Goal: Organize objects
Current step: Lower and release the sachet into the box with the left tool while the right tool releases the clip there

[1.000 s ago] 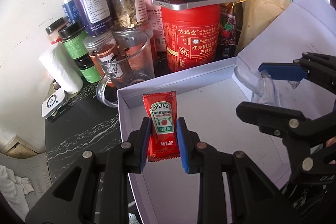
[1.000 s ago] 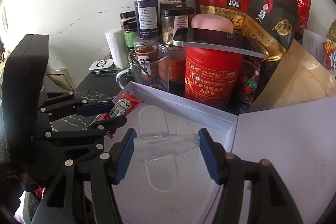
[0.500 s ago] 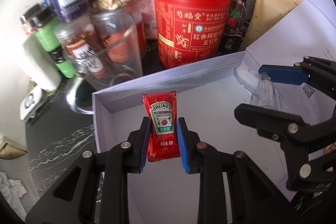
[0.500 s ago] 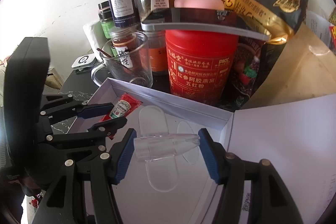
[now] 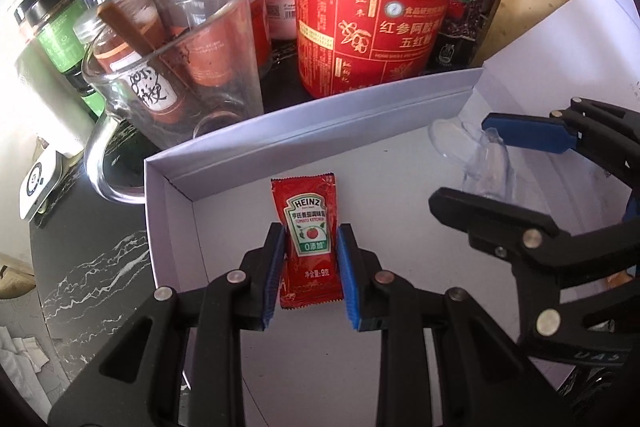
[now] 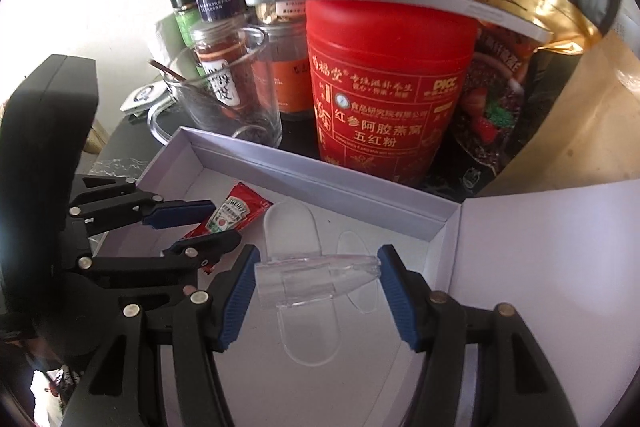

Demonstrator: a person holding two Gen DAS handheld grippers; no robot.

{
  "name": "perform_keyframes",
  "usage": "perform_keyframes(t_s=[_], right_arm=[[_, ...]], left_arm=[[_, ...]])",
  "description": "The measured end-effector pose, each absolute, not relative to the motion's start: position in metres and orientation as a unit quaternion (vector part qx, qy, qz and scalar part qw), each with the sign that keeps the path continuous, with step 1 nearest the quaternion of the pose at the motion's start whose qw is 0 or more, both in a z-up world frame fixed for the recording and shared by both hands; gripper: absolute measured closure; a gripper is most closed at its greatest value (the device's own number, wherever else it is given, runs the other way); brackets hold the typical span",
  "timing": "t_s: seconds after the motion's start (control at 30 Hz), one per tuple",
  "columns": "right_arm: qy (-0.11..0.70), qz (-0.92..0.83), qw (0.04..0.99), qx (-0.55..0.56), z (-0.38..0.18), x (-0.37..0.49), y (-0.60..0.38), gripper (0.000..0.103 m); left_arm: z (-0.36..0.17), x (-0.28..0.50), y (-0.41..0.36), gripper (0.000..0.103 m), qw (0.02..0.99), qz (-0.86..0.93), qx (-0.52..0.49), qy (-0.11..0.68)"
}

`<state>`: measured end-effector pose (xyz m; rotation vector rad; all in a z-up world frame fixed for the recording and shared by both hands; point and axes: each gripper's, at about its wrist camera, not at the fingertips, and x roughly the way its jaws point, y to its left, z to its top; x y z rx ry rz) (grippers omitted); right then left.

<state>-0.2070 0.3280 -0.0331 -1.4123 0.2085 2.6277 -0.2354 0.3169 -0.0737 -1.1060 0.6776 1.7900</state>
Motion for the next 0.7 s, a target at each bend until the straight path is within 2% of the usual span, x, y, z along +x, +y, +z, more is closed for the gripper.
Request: perform_keyframes(t_s=[0.43,0.53,0.7], right_arm=[[0.072,0.876,0.090,-0.468,-0.035,-0.216,0.323,0.041],[0.064,0.881,0.090,-0.460,-0.030,-0.216,0.318,0.037],[0.060,0.887,0.107,-0.446,-0.016,-0.211,0.314,0.031]], left_arm=[[-0.069,-0.239,0.316,0.073,0.445,0.733,-0.443,0.261],[-0.069,-0.246,0.314,0.055,0.425,0.741,-0.455,0.252],[-0.057,-0.253,0.306,0.049,0.418,0.755,-0.458,0.212]])
